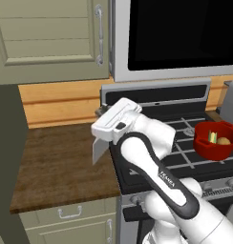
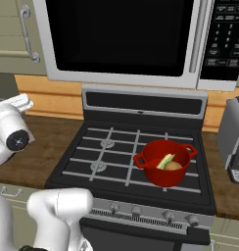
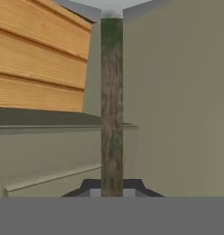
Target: Put the corn and potato in the pot. Retrieve the spatula and lightly stir the vegetables in the pot.
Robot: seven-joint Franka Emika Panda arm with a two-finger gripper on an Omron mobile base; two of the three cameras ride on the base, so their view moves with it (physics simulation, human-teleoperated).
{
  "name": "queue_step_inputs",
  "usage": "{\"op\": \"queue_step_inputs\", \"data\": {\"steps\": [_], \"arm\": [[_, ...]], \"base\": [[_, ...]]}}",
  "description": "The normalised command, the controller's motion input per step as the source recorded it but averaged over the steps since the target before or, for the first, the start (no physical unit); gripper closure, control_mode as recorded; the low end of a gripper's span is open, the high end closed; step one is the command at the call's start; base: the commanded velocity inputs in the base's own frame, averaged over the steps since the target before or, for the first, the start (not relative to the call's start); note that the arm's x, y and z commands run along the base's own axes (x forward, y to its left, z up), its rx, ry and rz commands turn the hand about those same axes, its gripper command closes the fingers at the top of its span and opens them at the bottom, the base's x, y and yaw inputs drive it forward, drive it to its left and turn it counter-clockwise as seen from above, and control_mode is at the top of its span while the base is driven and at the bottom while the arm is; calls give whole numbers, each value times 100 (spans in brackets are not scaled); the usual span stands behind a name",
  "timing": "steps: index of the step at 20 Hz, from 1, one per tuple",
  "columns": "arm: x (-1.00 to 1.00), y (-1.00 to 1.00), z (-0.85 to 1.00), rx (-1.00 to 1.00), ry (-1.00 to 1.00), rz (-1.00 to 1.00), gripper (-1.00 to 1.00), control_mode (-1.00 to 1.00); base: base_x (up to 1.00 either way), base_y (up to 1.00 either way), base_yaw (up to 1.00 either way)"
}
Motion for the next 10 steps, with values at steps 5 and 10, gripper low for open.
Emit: {"op": "queue_step_inputs", "data": {"steps": [5,10], "arm": [[-19,-94,29,16,0,0,100,-100],[-21,-88,31,13,1,-1,100,-100]], "base": [[0,0,0],[0,0,0]]}}
